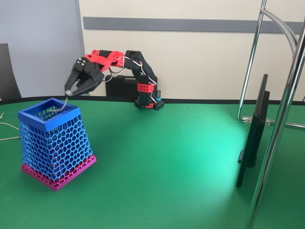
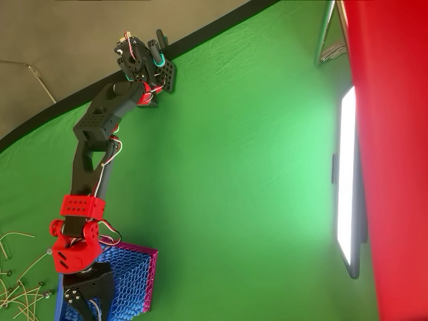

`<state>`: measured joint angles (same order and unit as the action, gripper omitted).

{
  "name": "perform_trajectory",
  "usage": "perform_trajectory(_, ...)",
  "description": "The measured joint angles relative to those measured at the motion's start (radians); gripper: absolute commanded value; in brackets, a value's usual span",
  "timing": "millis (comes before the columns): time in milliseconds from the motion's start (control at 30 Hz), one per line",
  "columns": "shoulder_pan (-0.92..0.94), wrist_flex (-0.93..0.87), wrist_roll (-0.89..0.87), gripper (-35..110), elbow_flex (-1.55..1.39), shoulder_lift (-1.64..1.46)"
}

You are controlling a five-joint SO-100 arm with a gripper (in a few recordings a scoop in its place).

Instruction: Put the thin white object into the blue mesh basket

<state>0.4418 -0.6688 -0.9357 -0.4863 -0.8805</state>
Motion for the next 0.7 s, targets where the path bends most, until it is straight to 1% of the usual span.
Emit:
perform_trajectory(200, 0.044, 0.063, -0.002, 13, -0.149, -0.109)
perform_trajectory(700, 0.152, 0.098, -0.003, 14, -0.216, -0.227)
